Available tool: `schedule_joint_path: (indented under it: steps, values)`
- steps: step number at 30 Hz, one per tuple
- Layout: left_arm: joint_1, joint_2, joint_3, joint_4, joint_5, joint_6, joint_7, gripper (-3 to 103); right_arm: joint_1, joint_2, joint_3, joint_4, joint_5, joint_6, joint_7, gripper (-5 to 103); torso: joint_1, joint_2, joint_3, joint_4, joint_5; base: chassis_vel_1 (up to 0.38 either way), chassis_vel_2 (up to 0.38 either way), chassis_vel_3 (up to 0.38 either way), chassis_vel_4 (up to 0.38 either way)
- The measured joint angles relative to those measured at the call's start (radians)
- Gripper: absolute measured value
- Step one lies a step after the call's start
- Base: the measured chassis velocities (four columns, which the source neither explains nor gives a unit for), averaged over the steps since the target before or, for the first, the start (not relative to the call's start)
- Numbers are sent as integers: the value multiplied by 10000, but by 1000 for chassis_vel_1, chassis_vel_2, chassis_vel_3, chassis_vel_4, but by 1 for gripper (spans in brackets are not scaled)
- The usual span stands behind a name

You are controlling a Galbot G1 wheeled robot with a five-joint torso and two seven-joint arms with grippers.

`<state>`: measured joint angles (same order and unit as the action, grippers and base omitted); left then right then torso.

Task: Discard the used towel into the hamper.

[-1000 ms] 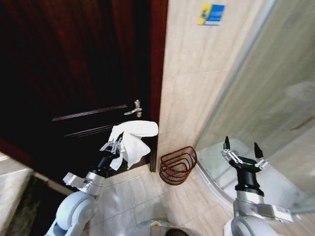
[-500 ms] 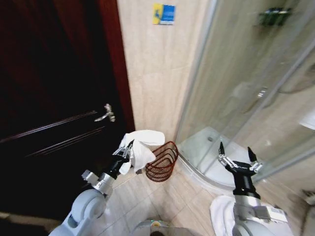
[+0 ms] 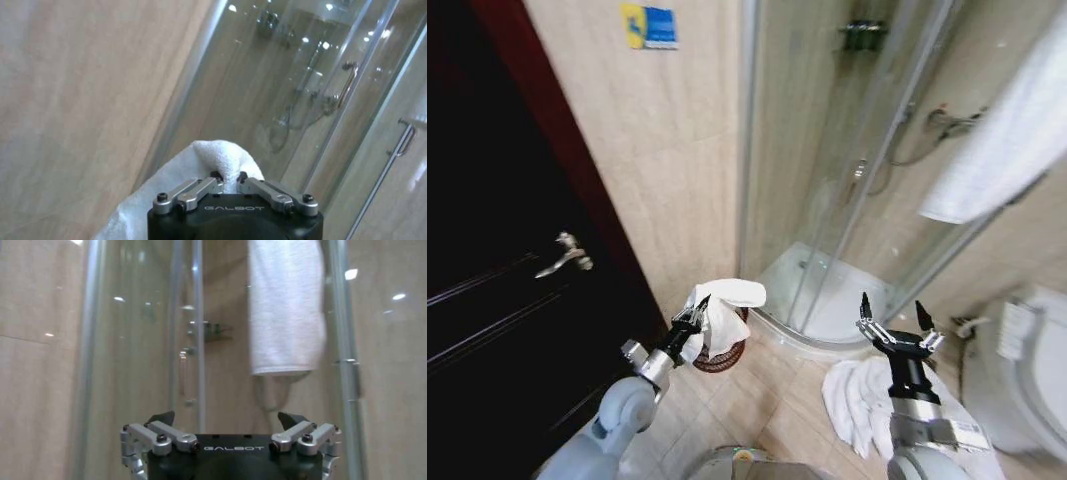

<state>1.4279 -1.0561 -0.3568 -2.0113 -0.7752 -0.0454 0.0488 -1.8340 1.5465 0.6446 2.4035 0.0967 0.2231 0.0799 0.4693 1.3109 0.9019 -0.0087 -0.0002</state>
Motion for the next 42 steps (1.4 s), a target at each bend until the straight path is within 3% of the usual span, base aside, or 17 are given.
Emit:
schedule_joint_path:
  steps: [8, 19, 33, 36, 42]
  values:
    - [-812, -360, 311, 1165, 379, -462, -477, 4, -106, 113, -38, -117, -187, 242, -26, 100, 0, 0, 0, -2, 4, -94, -87, -92, -85]
    - [-2658, -1111, 832, 3654, 1840, -1251, -1339, 4, -307, 48, 98, -123, -218, 399, -36, 100, -1, 0, 0, 0, 4, 0, 0, 0, 0]
    - [-4397, -1783, 1900, 6439, 2866, -1976, -1411, 4, -269, -36, 194, -246, -169, 416, -17, 100, -1, 0, 0, 0, 4, 0, 0, 0, 0]
    - [-4973, -2047, 2159, 7895, 3045, -2375, -1386, 4, -329, -8, 204, -267, -194, 418, -14, 100, -1, 0, 1, 0, 2, 0, 0, 0, 0]
    - [-5658, -2407, 2040, 9431, 3323, -2833, -1609, 4, -421, 41, 233, -227, -242, 436, -12, 100, -1, 0, 0, -1, 2, 0, 0, 0, 0]
